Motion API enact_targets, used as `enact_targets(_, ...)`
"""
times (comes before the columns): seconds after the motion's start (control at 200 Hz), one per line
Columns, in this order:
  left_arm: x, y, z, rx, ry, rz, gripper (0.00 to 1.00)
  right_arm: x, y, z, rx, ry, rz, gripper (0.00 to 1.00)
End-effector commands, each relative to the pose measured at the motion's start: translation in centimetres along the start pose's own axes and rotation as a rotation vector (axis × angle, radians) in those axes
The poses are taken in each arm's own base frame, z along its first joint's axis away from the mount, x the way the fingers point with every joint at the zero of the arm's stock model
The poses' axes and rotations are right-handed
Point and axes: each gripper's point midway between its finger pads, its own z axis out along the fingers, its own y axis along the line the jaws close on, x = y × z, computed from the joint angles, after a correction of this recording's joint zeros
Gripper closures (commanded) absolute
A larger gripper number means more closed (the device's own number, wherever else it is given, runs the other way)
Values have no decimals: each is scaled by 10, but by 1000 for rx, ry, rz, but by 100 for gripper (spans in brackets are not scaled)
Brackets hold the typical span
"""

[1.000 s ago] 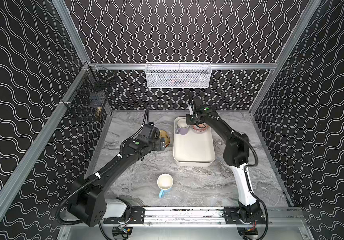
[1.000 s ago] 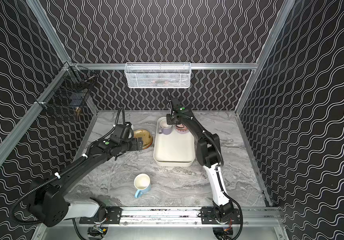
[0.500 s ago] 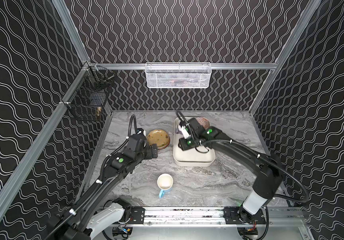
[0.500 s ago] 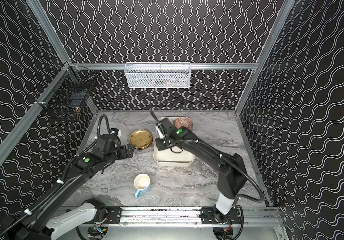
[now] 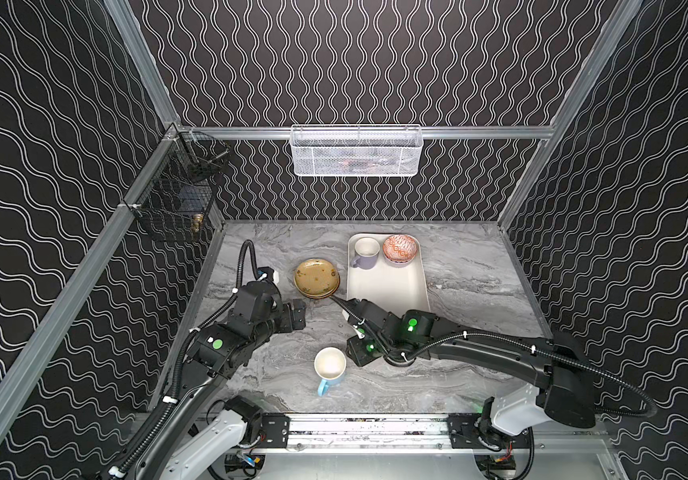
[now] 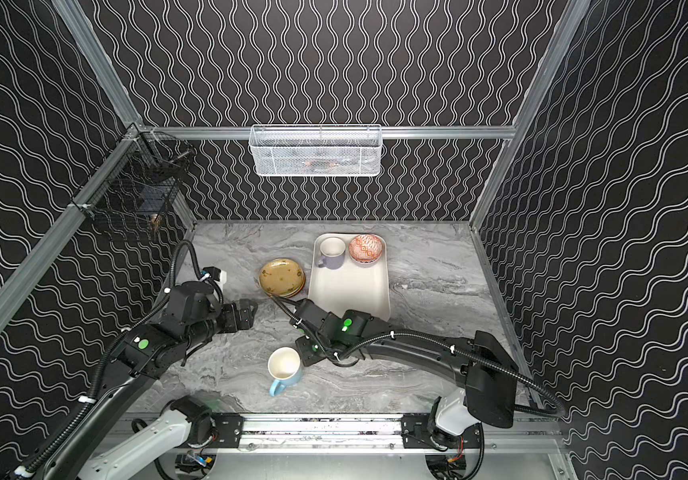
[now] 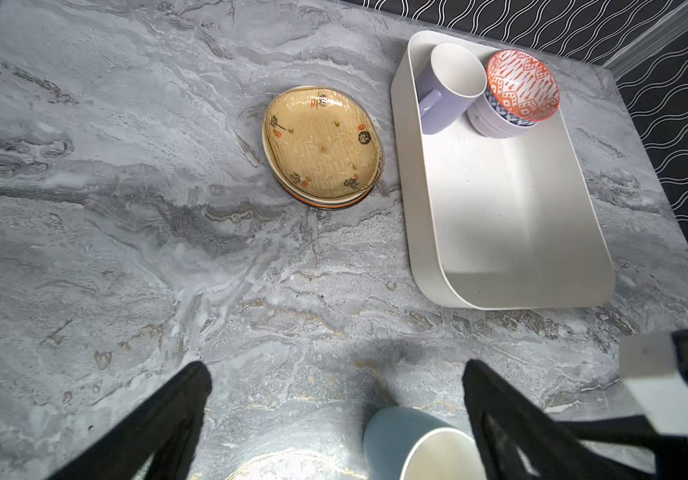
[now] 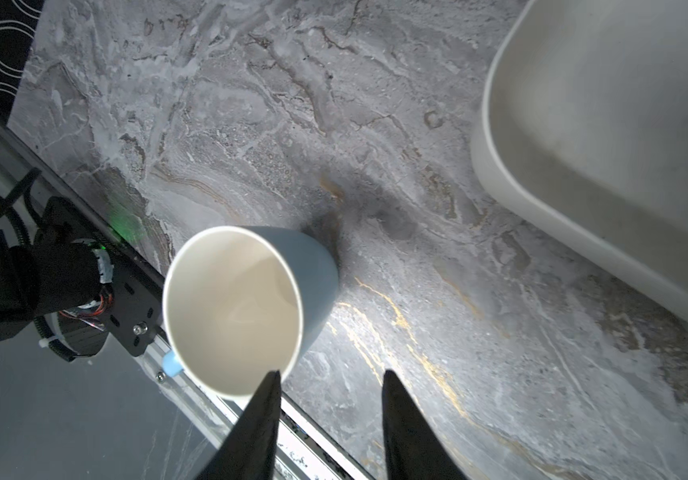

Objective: Place the mixed dishes into the plastic bin
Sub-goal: 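Move the right gripper to the light blue mug and grasp its rim, then lift the light blue mug and carry it into the bin with the right gripper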

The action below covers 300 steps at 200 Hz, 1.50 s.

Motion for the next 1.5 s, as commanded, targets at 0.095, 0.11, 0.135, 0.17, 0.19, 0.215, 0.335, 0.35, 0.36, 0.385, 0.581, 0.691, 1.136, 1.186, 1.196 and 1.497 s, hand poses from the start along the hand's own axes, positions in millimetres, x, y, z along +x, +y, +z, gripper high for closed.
enact_targets(0.095,1,2,-8,1,-12,-29,1,-10,13,10,-20,-23,30,58)
enact_targets(0.11,1,2,-8,0,-12,-29,1,-11,14,11,-19,-21,30,58)
enact_targets(0.135,1,3,-9,-1,-13,-29,1,-10,13,14,-14,-15,30,58)
enact_targets(0.17,1,3,-10,-2,-14,-28,1,-10,13,18,-8,-5,27,58)
enact_targets(0.19,0,3,-11,-3,-15,-28,1,-9,13,20,-5,3,26,58)
enact_targets(0.215,-1,4,-12,-6,-17,-28,1,-8,13,23,-2,10,25,58)
enact_targets(0.335,-4,5,-16,-11,-31,-24,1,-2,13,36,-2,45,22,59)
enact_targets(0.35,-4,5,-16,-13,-32,-24,1,-2,13,37,-1,47,20,59)
enact_targets(0.36,-4,5,-16,-13,-32,-24,1,-2,13,38,1,49,21,59)
enact_targets(0.385,-4,5,-16,-13,-32,-24,1,-1,12,40,5,53,21,60)
enact_targets(0.581,-3,4,-13,-12,-24,-23,1,-1,9,43,26,67,18,77)
enact_targets(0.691,-2,4,-11,-11,-22,-25,1,-2,8,37,30,60,12,85)
enact_targets(1.136,-5,4,-7,-21,-25,-17,1,-7,0,23,34,28,18,97)
enact_targets(1.186,-6,4,-7,-22,-26,-16,1,-10,1,21,29,21,20,97)
enact_targets(1.196,-5,4,-7,-23,-24,-15,1,-10,1,21,28,21,20,97)
enact_targets(1.497,-8,5,-4,-33,-29,-18,1,-47,-6,-15,38,-83,36,99)
